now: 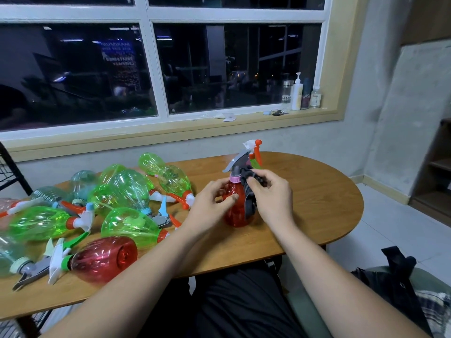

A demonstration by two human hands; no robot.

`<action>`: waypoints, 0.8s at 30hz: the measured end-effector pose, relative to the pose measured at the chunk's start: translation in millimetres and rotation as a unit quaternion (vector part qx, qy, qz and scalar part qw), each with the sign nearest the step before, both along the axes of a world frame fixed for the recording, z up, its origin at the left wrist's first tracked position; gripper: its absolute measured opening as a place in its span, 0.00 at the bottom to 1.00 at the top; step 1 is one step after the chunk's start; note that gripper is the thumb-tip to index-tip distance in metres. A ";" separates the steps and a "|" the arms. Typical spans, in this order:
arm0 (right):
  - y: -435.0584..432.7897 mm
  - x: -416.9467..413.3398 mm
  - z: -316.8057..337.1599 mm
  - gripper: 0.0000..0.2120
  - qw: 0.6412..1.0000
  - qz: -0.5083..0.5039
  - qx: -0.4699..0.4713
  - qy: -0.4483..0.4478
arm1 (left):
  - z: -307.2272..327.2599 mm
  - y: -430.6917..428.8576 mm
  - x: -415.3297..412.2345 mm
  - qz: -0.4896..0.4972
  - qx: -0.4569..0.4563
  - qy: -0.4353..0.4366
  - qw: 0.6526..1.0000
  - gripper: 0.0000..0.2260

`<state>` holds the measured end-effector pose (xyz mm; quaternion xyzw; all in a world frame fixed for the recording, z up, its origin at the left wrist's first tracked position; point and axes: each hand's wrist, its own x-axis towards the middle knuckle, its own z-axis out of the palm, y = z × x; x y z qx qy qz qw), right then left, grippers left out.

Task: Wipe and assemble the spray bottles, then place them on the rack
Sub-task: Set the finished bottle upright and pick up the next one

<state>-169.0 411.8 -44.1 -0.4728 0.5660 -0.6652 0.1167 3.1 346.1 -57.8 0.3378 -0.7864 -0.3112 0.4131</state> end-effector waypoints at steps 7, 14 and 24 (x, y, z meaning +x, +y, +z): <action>-8.1 -7.6 1.1 0.07 0.999 -0.022 0.000 -0.041 | 1.4 -2.0 0.3 -0.008 -0.008 -0.016 1.000 0.20; -7.9 -30.4 -1.1 0.09 0.998 -0.048 0.025 -0.028 | 4.3 -1.2 2.4 -0.016 0.005 -0.033 0.999 0.22; -1.4 -31.8 40.8 0.16 0.993 0.006 -0.011 0.119 | 9.0 1.1 -0.3 -0.022 -0.007 -0.050 0.998 0.21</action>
